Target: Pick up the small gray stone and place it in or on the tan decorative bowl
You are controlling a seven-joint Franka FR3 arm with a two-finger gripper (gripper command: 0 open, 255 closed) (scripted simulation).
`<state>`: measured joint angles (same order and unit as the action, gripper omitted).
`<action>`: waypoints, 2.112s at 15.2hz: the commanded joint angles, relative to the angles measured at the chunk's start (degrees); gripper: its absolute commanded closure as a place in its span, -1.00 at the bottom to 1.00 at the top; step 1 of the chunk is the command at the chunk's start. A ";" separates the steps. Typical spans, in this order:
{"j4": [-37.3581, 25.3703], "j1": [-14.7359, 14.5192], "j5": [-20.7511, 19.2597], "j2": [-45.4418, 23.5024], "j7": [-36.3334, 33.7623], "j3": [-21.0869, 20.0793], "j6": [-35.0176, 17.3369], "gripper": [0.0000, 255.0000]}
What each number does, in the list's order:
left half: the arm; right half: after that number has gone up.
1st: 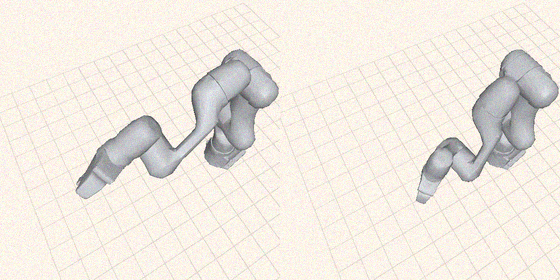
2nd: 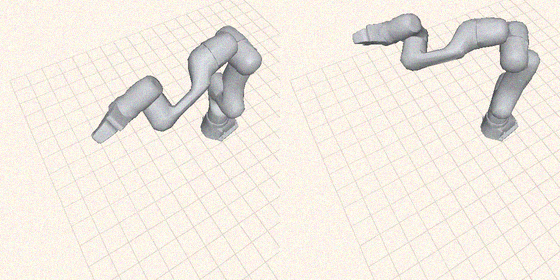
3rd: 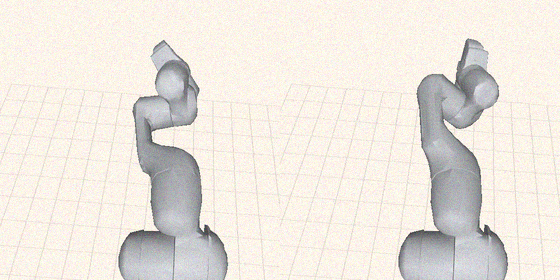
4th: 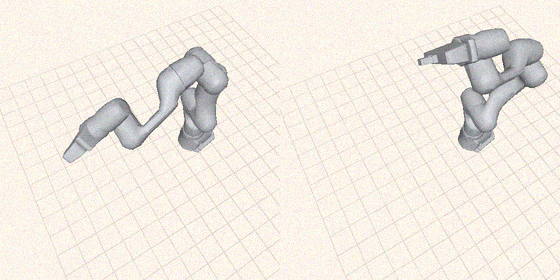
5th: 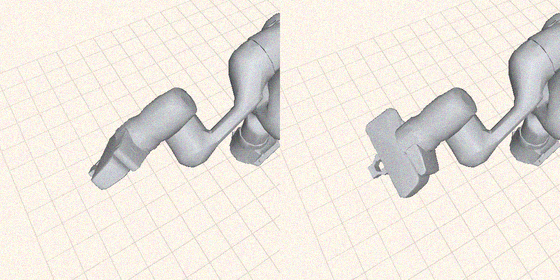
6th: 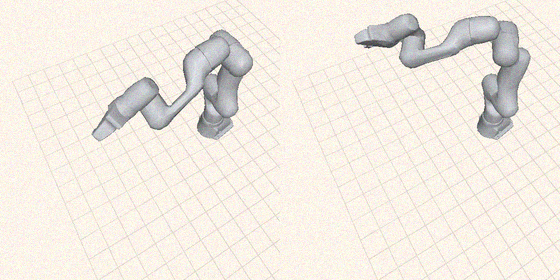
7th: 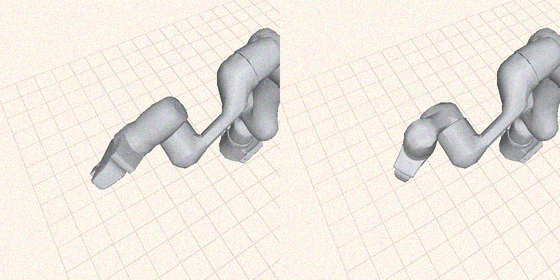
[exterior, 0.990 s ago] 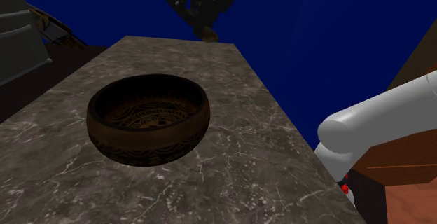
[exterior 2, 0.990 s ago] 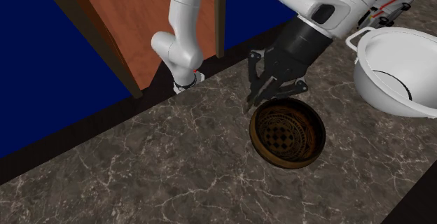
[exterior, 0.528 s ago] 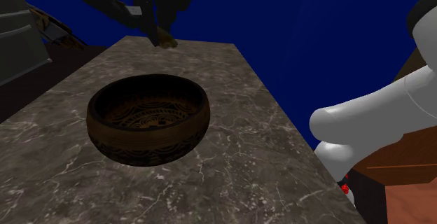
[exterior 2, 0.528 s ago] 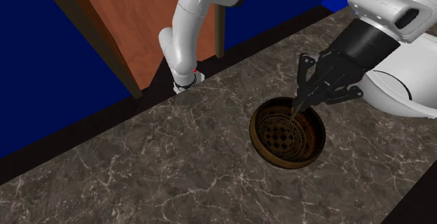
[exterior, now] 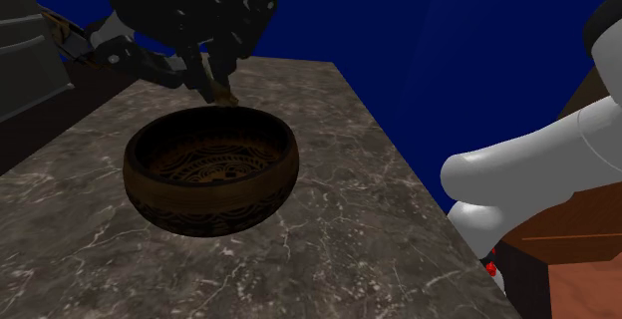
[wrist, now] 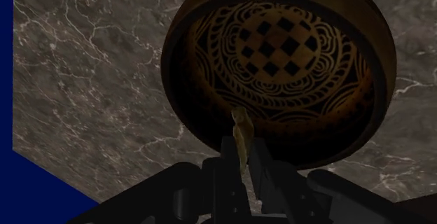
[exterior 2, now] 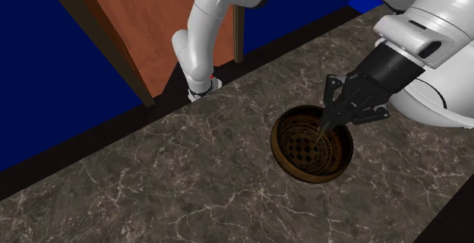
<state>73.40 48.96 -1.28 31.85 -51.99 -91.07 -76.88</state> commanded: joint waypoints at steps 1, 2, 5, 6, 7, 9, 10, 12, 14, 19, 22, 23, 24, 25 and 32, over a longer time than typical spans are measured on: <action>3.18 -2.35 -0.32 -0.29 -0.89 1.06 -1.94 1.00; 4.43 -3.17 -0.38 -0.34 -1.25 1.42 -2.75 1.00; 7.98 -5.40 -0.48 -0.41 -2.25 2.36 -5.11 1.00; 9.10 -6.06 -0.48 -0.41 -2.57 2.63 -5.88 1.00; 10.05 -6.60 -0.48 -0.40 -2.84 2.85 -6.54 1.00; 10.06 -6.61 -0.47 -0.39 -2.83 2.86 -6.54 1.00; 10.05 -6.60 -0.47 -0.39 -2.83 2.86 -6.54 1.00; 10.05 -6.60 -0.47 -0.39 -2.83 2.86 -6.54 1.00; 10.05 -6.60 -0.47 -0.39 -2.83 2.86 -6.54 1.00; 10.05 -6.60 -0.47 -0.39 -2.83 2.86 -6.53 -1.00; 3.36 -2.67 0.41 0.46 -2.18 0.22 -1.93 -1.00; -0.39 -0.31 1.01 1.07 -1.76 -1.23 0.53 -1.00; -3.61 1.78 1.59 1.65 -1.38 -2.41 2.58 -1.00; -3.61 1.78 1.62 1.67 -1.37 -2.38 2.58 -1.00; -3.61 1.78 1.63 1.68 -1.36 -2.37 2.58 -1.00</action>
